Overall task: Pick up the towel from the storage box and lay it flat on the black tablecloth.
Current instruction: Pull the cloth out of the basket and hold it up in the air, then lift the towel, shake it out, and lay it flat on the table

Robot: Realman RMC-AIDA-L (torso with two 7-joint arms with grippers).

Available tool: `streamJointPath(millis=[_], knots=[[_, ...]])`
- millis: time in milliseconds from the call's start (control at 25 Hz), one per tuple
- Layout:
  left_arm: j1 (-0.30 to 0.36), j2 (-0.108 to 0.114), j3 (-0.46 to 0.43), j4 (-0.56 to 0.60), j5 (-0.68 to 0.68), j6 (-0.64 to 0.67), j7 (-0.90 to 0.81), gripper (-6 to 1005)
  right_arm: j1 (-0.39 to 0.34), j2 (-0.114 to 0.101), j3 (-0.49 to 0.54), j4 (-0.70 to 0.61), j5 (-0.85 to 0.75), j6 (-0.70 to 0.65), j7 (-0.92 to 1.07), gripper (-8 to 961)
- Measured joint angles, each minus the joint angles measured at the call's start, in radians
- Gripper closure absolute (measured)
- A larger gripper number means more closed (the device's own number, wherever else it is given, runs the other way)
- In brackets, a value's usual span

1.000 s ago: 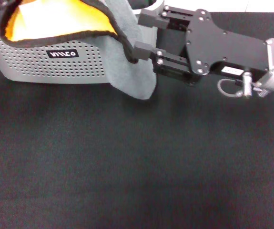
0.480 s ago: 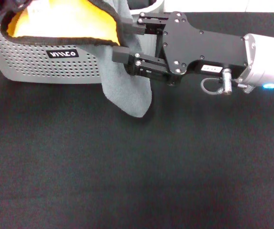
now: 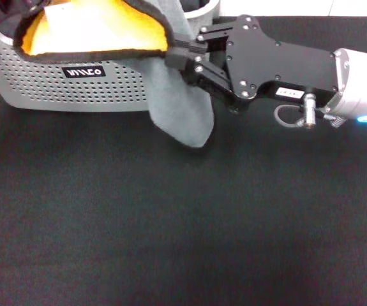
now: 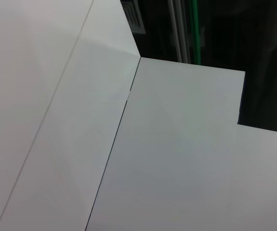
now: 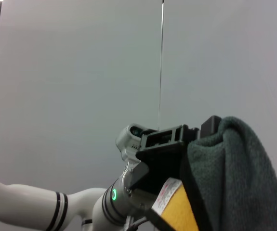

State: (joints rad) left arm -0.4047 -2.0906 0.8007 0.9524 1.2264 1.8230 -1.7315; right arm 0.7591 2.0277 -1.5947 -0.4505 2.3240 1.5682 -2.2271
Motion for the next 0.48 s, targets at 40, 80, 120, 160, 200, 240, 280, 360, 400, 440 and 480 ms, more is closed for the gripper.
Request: streamJointPath(millis=[40, 80, 120, 160, 200, 240, 280, 360, 400, 440, 480], knots=[[-0.001, 0.0, 0.0, -0.005, 0.0, 0.0, 0.003, 969, -0.008, 0.0, -0.004, -0.003, 0.011, 0.002, -0.012, 712], [-0.001, 0.001, 0.0, -0.012, 0.0, 0.0, 0.007, 968, -0.017, 0.0, -0.006, -0.008, 0.019, 0.008, -0.021, 727], [-0.002, 0.001, 0.0, -0.017, 0.0, -0.001, 0.01, 968, -0.023, 0.0, -0.007, -0.011, 0.023, 0.013, -0.029, 742], [-0.002, 0.002, 0.0, -0.024, 0.0, -0.001, 0.015, 968, -0.029, 0.0, -0.008, -0.014, 0.027, 0.021, -0.038, 756], [-0.002, 0.002, 0.0, -0.032, 0.0, -0.001, 0.021, 968, -0.034, 0.0, -0.008, -0.019, 0.028, 0.026, -0.044, 771], [-0.002, 0.002, 0.0, -0.036, 0.0, -0.001, 0.024, 968, -0.038, 0.0, -0.008, -0.022, 0.028, 0.031, -0.048, 797], [-0.003, 0.003, 0.0, -0.047, 0.002, -0.001, 0.035, 968, -0.043, 0.0, -0.008, -0.026, 0.031, 0.036, -0.051, 824], [-0.003, 0.003, 0.0, -0.069, 0.011, -0.001, 0.055, 968, -0.053, 0.0, -0.007, -0.029, 0.037, 0.041, -0.055, 876], [-0.003, 0.003, 0.0, -0.077, 0.016, -0.001, 0.063, 967, -0.059, 0.0, -0.006, -0.033, 0.044, 0.044, -0.056, 903], [-0.003, 0.002, 0.003, -0.091, 0.023, 0.001, 0.076, 967, -0.067, 0.0, -0.005, -0.036, 0.049, 0.047, -0.057, 929], [-0.003, 0.002, 0.006, -0.103, 0.026, 0.004, 0.089, 967, -0.073, 0.0, -0.003, -0.039, 0.055, 0.048, -0.057, 931]])
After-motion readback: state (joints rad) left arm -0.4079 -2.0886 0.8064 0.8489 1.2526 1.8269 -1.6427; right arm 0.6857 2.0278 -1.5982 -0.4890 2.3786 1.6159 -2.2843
